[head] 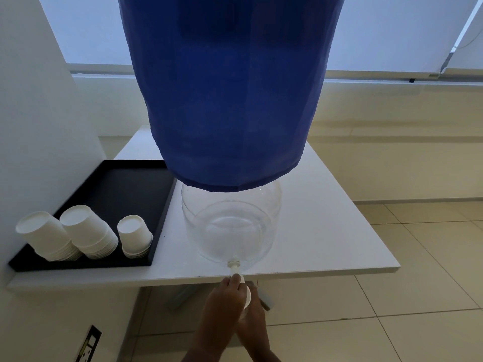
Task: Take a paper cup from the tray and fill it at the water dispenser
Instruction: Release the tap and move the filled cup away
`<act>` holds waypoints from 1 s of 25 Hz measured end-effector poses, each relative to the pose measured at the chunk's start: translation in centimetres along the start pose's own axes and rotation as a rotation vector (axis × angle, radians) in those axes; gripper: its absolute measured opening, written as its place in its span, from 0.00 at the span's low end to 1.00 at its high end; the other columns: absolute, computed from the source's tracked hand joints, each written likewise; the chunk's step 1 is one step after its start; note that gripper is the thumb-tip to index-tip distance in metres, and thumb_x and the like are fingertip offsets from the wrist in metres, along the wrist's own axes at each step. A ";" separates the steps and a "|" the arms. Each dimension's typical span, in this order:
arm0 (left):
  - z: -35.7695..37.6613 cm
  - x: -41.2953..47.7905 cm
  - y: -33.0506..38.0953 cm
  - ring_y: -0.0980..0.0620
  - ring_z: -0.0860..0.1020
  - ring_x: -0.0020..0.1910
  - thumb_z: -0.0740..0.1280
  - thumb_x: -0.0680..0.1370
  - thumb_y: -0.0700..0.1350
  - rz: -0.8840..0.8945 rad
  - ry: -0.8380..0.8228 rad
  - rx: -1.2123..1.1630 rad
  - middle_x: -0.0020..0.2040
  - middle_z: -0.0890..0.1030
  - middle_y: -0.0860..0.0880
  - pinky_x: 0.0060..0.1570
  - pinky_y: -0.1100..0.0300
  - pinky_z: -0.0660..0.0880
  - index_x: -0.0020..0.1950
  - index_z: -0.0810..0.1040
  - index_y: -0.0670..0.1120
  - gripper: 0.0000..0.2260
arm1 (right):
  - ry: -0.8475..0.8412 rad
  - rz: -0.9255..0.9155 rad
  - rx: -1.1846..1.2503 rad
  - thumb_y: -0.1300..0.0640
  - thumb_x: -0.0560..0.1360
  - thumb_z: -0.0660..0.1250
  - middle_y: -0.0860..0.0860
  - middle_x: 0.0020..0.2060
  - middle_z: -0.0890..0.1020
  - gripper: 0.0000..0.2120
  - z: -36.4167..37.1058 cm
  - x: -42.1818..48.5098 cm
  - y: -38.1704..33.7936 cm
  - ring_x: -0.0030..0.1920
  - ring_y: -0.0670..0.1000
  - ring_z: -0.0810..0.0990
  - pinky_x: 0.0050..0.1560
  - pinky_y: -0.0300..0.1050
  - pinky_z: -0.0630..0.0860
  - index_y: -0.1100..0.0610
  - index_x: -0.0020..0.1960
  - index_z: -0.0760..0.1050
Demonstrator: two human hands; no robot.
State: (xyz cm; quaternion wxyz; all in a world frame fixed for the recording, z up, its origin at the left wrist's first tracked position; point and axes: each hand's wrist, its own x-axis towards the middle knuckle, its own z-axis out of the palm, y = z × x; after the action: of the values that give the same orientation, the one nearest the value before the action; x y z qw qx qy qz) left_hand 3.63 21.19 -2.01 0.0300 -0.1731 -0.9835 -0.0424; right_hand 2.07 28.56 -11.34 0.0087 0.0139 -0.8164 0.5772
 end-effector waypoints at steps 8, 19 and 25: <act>0.3 -0.1 1.0 0.51 0.83 0.38 0.80 0.64 0.41 -0.209 0.078 -0.230 0.44 0.84 0.43 0.34 0.66 0.80 0.43 0.82 0.39 0.12 | 0.062 0.113 0.108 0.57 0.54 0.74 0.51 0.49 0.80 0.27 -5.1 -3.1 1.2 0.51 0.54 0.79 0.50 0.39 0.75 0.46 0.51 0.69; 0.8 3.9 5.4 0.50 0.85 0.32 0.84 0.46 0.38 -0.144 0.232 -0.143 0.32 0.85 0.46 0.26 0.64 0.81 0.36 0.84 0.41 0.20 | 0.276 -0.032 0.166 0.54 0.56 0.75 0.51 0.51 0.76 0.30 -15.5 1.4 -1.4 0.53 0.52 0.75 0.52 0.53 0.77 0.46 0.54 0.66; 1.8 7.3 6.3 0.44 0.85 0.48 0.84 0.50 0.38 -0.183 0.159 -0.139 0.49 0.86 0.39 0.39 0.58 0.83 0.49 0.84 0.37 0.29 | 0.289 -0.013 0.051 0.48 0.57 0.74 0.51 0.52 0.75 0.32 -15.8 6.4 -1.5 0.52 0.52 0.75 0.50 0.49 0.76 0.50 0.57 0.65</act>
State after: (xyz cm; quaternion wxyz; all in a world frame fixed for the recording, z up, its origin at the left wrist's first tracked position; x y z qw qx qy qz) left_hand -1.12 29.68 -2.80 0.0920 -0.0806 -0.9844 -0.1267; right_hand -4.34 42.90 -4.42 0.1295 -0.0641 -0.7917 0.5936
